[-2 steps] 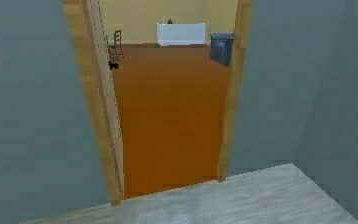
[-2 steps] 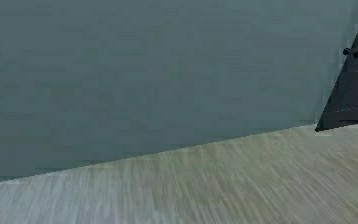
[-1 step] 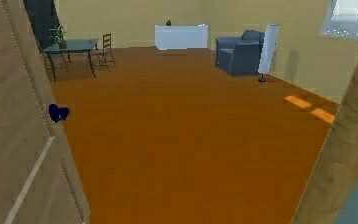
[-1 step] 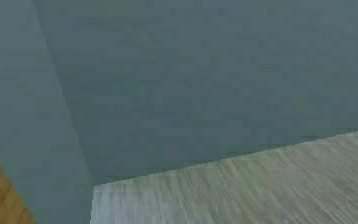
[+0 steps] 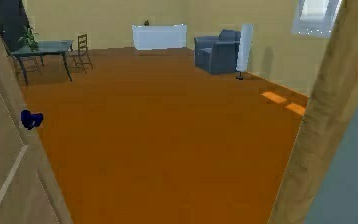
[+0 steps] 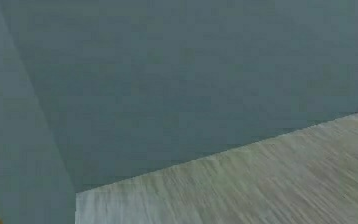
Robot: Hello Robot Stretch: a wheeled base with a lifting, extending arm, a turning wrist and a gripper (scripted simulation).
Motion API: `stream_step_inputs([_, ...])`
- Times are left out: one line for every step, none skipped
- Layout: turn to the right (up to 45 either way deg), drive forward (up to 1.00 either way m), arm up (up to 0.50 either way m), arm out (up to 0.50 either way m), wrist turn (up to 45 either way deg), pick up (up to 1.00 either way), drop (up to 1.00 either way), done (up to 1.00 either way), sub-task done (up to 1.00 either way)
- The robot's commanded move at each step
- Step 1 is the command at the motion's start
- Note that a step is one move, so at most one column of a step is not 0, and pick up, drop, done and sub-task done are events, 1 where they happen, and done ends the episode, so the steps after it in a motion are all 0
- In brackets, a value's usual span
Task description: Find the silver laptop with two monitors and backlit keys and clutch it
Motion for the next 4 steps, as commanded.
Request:
stream_step_inputs([0.0,0.15,0.0,0.0,0.0,0.0,0.0,0.0,0.0])
stream_step_inputs([-21.0,0.0,0.0,0.0,0.0,0.0,0.0,0.0,0.0])
stream_step_inputs([0.0,1.0,0.0,0.0,0.0,0.0,0.0,0.0,0.0])
stream_step_inputs([-9.0,0.0,0.0,0.0,0.0,0.0,0.0,0.0,0.0])
